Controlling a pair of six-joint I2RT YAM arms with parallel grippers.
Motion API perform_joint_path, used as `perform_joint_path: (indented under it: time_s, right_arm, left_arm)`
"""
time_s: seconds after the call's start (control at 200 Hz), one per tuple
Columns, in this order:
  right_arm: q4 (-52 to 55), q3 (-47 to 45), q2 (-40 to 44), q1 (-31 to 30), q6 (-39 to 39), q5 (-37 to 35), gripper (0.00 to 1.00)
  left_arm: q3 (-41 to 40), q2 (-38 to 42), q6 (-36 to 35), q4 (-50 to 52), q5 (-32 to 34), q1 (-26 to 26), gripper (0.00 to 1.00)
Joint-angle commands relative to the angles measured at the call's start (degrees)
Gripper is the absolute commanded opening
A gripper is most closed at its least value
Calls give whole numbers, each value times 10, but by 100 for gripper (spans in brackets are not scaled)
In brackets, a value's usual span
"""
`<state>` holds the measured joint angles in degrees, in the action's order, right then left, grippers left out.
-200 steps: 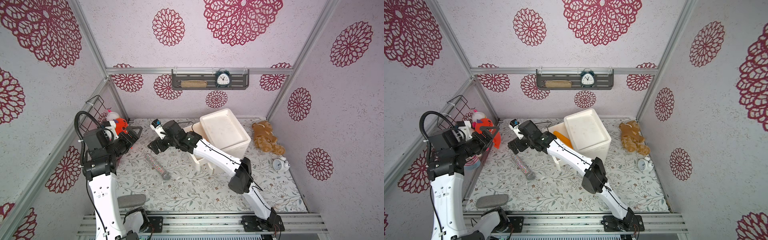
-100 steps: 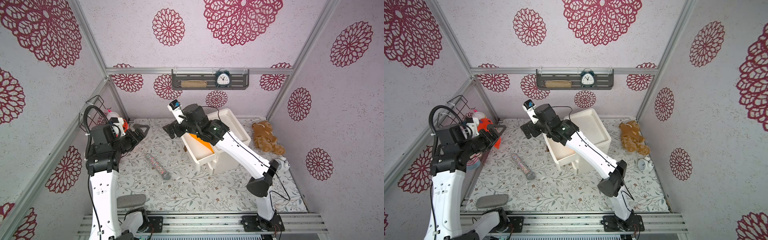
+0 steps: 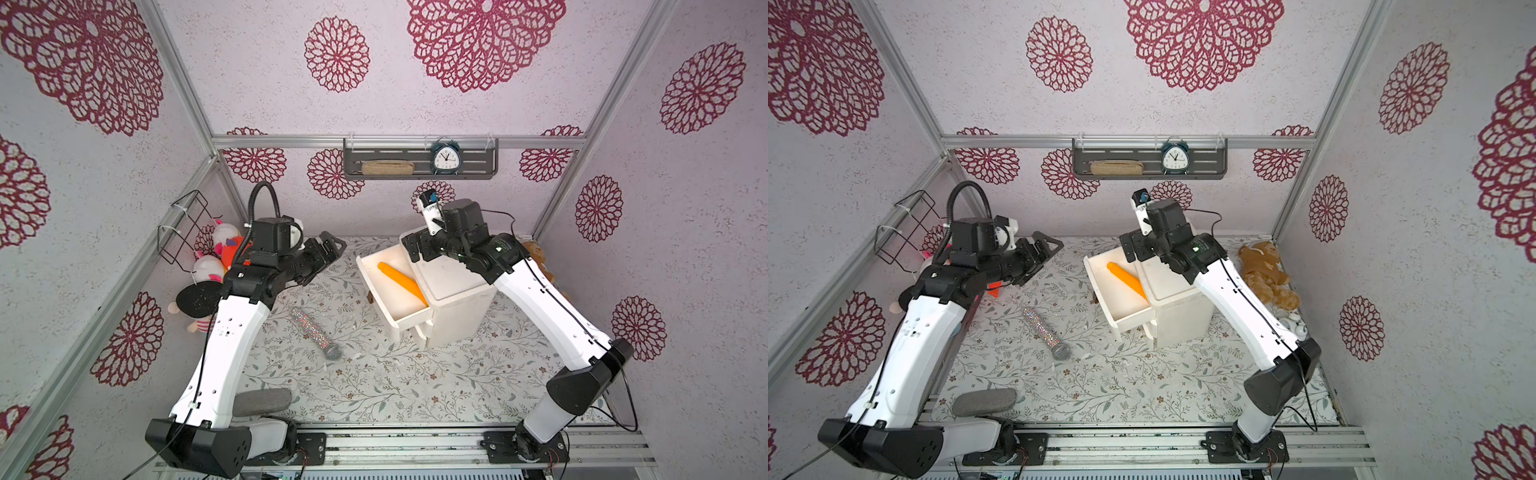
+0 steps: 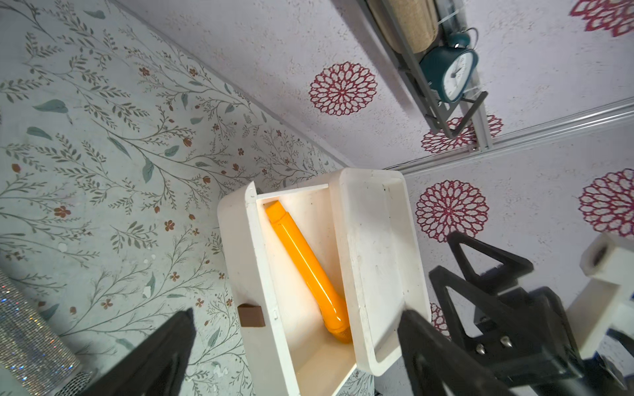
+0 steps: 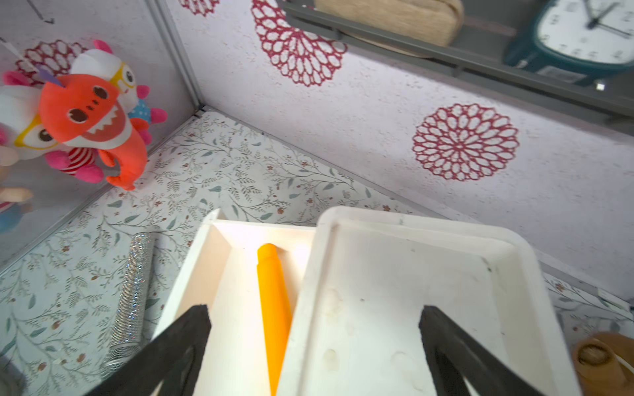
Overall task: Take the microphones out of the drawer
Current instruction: Pick up the microphone from the drawer.
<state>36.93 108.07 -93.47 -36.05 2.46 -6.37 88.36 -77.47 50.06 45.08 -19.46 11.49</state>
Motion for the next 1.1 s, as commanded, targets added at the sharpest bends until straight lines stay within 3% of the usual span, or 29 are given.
perform_joint_path:
  time_s: [0.0, 0.245, 0.37, 0.5, 0.59, 0.695, 1.096]
  right_arm:
    - [-10, -26, 55, 25, -11, -5, 99]
    - [-14, -91, 119, 70, -13, -1, 99]
    - [-4, -113, 146, 84, -20, -6, 99]
    - [3, -133, 176, 98, -25, -11, 99]
    - [2, -145, 190, 107, -26, -11, 99]
    - [3, -153, 198, 113, -28, -10, 99]
    - [9, -145, 189, 134, -27, -2, 99]
  left_arm:
    - [50, -53, 58, 13, 41, 33, 97]
    - [162, -157, 103, 51, 81, 86, 97]
    - [252, -223, 68, 120, 108, 104, 97]
    - [384, -317, -18, 217, 114, 123, 97]
    - [453, -382, -100, 249, 80, 131, 97]
    - [469, -407, -205, 253, 48, 137, 97]
    - [461, -415, -495, 322, 123, 156, 98]
